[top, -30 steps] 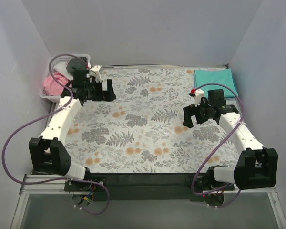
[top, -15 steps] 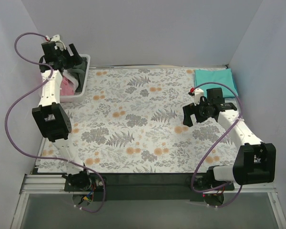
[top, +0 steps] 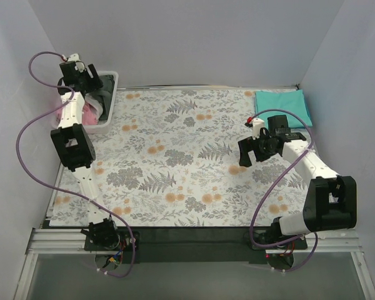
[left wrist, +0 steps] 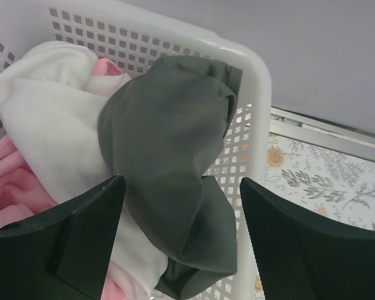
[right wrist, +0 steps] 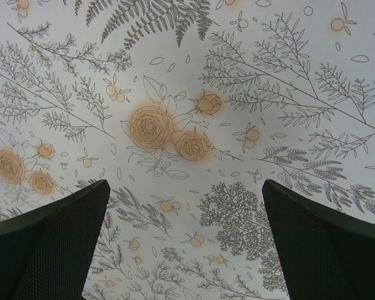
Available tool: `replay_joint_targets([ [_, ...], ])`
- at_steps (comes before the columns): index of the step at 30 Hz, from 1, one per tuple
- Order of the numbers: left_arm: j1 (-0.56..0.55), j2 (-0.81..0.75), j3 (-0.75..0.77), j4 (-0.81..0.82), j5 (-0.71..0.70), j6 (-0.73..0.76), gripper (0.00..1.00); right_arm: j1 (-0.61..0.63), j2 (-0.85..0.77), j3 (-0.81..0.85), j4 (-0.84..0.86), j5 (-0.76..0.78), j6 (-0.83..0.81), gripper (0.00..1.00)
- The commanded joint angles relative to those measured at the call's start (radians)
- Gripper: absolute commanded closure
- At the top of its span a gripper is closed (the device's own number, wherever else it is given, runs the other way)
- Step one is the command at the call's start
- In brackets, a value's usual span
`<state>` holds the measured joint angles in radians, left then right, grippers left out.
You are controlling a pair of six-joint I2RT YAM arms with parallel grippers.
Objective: Fold and stack the t-shirts
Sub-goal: Grab the tshirt from the pile
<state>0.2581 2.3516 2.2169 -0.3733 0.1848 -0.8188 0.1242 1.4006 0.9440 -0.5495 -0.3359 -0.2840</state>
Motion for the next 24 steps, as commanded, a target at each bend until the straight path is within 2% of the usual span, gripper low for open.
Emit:
replay_joint_targets([
  [1, -0.003, 0.015, 0.035, 0.019, -0.060, 0.027, 0.32, 0.002, 0.003, 0.050, 0.014, 0.006, 0.003, 0.02],
  [3, -0.005, 0.020, 0.017, 0.019, -0.061, 0.030, 0.36, 0.002, 0.003, 0.053, 0.016, 0.006, 0.003, 0.02],
  [6, -0.005, 0.014, 0.004, 0.019, -0.041, 0.041, 0.56, 0.000, -0.002, 0.053, 0.014, 0.008, 0.003, 0.02],
  [7, -0.005, 0.008, 0.006, 0.019, -0.033, 0.041, 0.73, 0.002, -0.003, 0.053, 0.014, 0.009, 0.003, 0.02],
  [9, -0.005, -0.011, 0.035, 0.016, -0.004, 0.044, 0.88, 0.000, -0.006, 0.053, 0.014, 0.009, 0.003, 0.02],
  [10, -0.005, -0.018, 0.052, 0.013, 0.008, 0.040, 1.00, 0.002, -0.006, 0.055, 0.014, 0.009, 0.003, 0.02],
  [16, -0.011, -0.155, 0.170, 0.011, 0.246, -0.045, 1.00, 0.000, -0.022, 0.068, 0.013, 0.001, 0.008, 0.02],
  [19, -0.049, -0.259, 0.164, 0.024, 0.336, -0.056, 1.00, -0.001, -0.028, 0.079, 0.013, -0.008, 0.008, 0.02],
  [24, -0.131, -0.400, 0.136, 0.050, 0.409, -0.057, 1.00, -0.008, -0.025, 0.098, 0.002, -0.031, 0.009, 0.02],
])
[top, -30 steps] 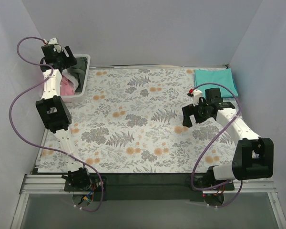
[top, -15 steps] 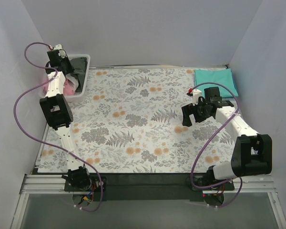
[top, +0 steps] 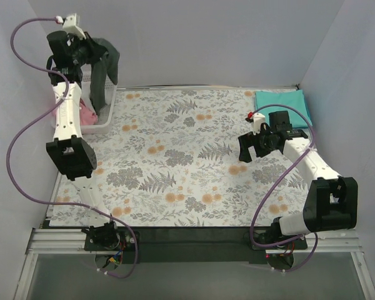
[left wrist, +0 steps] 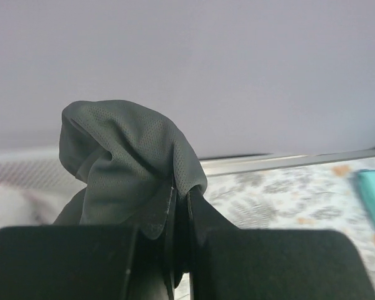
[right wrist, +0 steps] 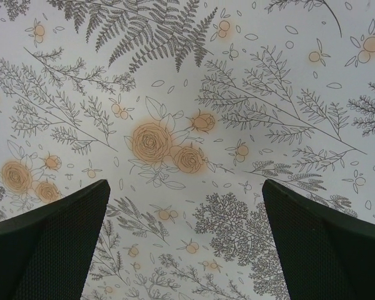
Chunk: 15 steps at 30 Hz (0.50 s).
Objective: Fold and stack the t-shirts
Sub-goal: Grab the tshirt from the pile, then move the tshirt to the center of the board
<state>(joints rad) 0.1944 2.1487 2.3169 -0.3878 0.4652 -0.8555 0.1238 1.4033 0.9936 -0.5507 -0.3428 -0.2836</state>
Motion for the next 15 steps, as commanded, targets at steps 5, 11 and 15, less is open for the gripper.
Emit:
replay_joint_targets([
  [5, -0.124, -0.291, 0.036, 0.177, 0.170, -0.143, 1.00, -0.015, -0.036, 0.057, 0.005, -0.028, 0.011, 0.02],
  [11, -0.173, -0.342, -0.017, 0.245, 0.227, -0.215, 1.00, -0.026, -0.044, 0.057, 0.003, -0.022, 0.014, 0.02],
  [15, -0.226, -0.426, -0.192, 0.251, 0.298, -0.194, 1.00, -0.033, -0.038, 0.057, 0.005, -0.027, 0.015, 0.01],
])
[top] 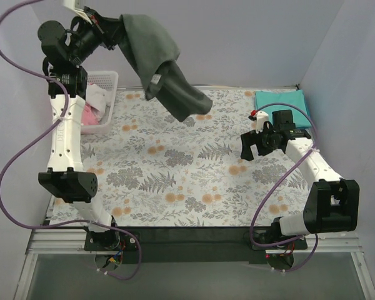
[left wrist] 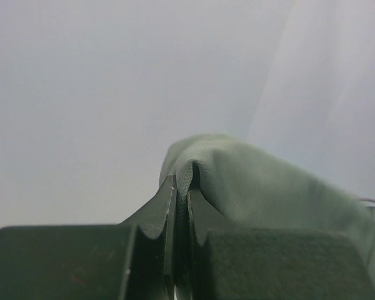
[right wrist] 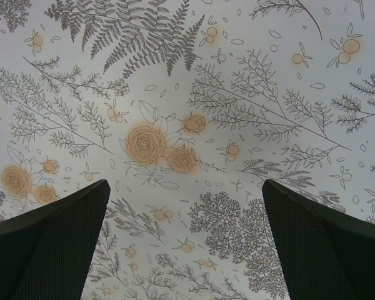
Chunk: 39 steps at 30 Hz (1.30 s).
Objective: Fold and stack the t-shirts
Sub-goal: Move the tshirt to the center of the board
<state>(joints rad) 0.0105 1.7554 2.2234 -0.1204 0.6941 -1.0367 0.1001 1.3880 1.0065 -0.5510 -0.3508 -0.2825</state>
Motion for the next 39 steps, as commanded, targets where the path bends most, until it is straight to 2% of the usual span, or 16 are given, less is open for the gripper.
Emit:
replay_joint_targets([
  [1, -0.070, -0.052, -0.213, -0.016, 0.080, 0.001, 1.00, -0.011, -0.023, 0.044, 0.005, -0.019, 0.016, 0.01],
  [7, -0.194, -0.232, -0.646, 0.013, 0.096, 0.141, 1.00, -0.023, -0.018, 0.040, 0.003, -0.028, 0.016, 0.02],
  [8, -0.208, -0.253, -0.783, 0.016, 0.094, 0.161, 1.00, -0.025, -0.017, 0.040, 0.002, -0.031, 0.016, 0.02],
  [11, -0.230, -0.319, -1.014, 0.022, 0.090, 0.245, 1.00, -0.027, -0.021, 0.038, -0.001, -0.039, 0.011, 0.01],
  [14, -0.238, -0.327, -1.154, -0.027, 0.108, 0.366, 1.00, -0.027, -0.015, 0.032, -0.001, -0.062, 0.005, 0.02],
  [15, -0.239, -0.315, -1.163, -0.062, 0.131, 0.407, 0.93, -0.027, -0.011, 0.032, -0.003, -0.069, 0.002, 0.02],
  [16, -0.242, -0.300, -1.154, -0.158, 0.149, 0.481, 0.52, -0.027, -0.007, 0.037, -0.004, -0.088, 0.002, 0.02],
  [17, -0.245, -0.249, -1.128, -0.209, 0.134, 0.489, 0.28, -0.027, 0.000, 0.040, -0.006, -0.099, 0.000, 0.01],
  [19, -0.245, -0.206, -1.020, -0.333, 0.075, 0.472, 0.15, -0.025, 0.005, 0.050, -0.010, -0.138, -0.007, 0.02],
  [21, -0.230, -0.197, -0.957, -0.384, 0.044, 0.484, 0.15, -0.027, 0.016, 0.063, -0.010, -0.175, -0.014, 0.02],
  [25, -0.208, -0.289, -1.020, -0.386, 0.110, 0.513, 0.16, -0.005, 0.060, 0.080, -0.012, -0.278, -0.014, 0.03],
  [28, -0.224, -0.339, -1.102, -0.386, 0.122, 0.616, 0.21, 0.047, 0.121, 0.083, -0.001, -0.304, -0.021, 0.10],
  [31, -0.276, -0.326, -1.104, -0.392, 0.098, 0.722, 0.28, 0.092, 0.210, 0.104, 0.016, -0.344, 0.009, 0.20],
  [33, -0.389, -0.315, -1.093, -0.392, 0.038, 0.783, 0.28, 0.092, 0.276, 0.124, 0.022, -0.376, 0.049, 0.26],
  [34, -0.435, -0.306, -1.087, -0.387, -0.052, 0.844, 0.28, 0.090, 0.292, 0.139, 0.019, -0.381, 0.054, 0.28],
  [39, -0.694, -0.180, -1.047, -0.375, -0.290, 1.033, 0.27, 0.030, 0.286, 0.133, 0.019, -0.376, 0.063, 0.28],
])
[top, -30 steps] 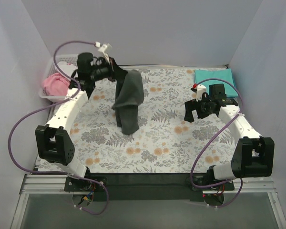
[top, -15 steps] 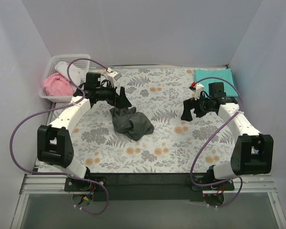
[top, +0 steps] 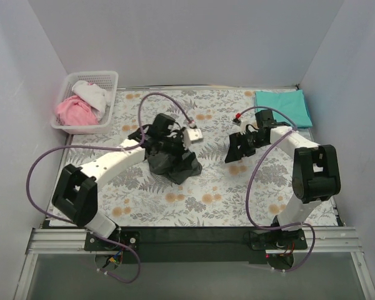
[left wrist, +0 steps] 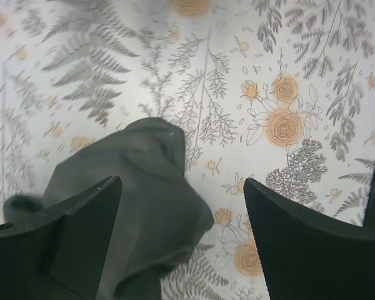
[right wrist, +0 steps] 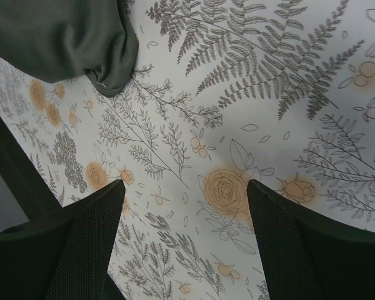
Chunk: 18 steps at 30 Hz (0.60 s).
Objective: Fold and stack the t-shirts
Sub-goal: Move the tshirt to the center of the board, then flatten the tshirt out
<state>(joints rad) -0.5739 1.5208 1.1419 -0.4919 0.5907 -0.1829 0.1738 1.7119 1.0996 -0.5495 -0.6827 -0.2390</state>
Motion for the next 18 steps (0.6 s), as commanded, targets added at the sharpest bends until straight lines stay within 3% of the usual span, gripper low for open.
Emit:
replay_joint_targets([
  [1, -0.136, 0.085, 0.047, -0.005, -0.218, 0.222, 0.26, -0.059, -0.044, 0.031, 0.017, -0.046, 0.018, 0.28],
  [7, -0.247, 0.292, 0.142, -0.010, -0.377, 0.339, 0.27, -0.190, -0.113, -0.043, 0.007, -0.067, 0.003, 0.27],
  [10, -0.262, 0.364, 0.157, -0.010, -0.434, 0.384, 0.33, -0.236, -0.149, -0.064, -0.010, -0.087, -0.009, 0.27],
  [14, -0.270, 0.417, 0.180, -0.025, -0.493, 0.421, 0.70, -0.266, -0.169, -0.069, -0.030, -0.098, -0.029, 0.27],
  [15, -0.271, 0.423, 0.205, -0.037, -0.486, 0.413, 0.91, -0.267, -0.170, -0.069, -0.033, -0.098, -0.032, 0.27],
  [16, -0.273, 0.427, 0.267, -0.065, -0.448, 0.398, 0.98, -0.273, -0.170, -0.067, -0.033, -0.100, -0.033, 0.27],
  [18, -0.274, 0.432, 0.385, -0.095, -0.382, 0.323, 1.00, -0.283, -0.173, -0.064, -0.032, -0.101, -0.033, 0.27],
])
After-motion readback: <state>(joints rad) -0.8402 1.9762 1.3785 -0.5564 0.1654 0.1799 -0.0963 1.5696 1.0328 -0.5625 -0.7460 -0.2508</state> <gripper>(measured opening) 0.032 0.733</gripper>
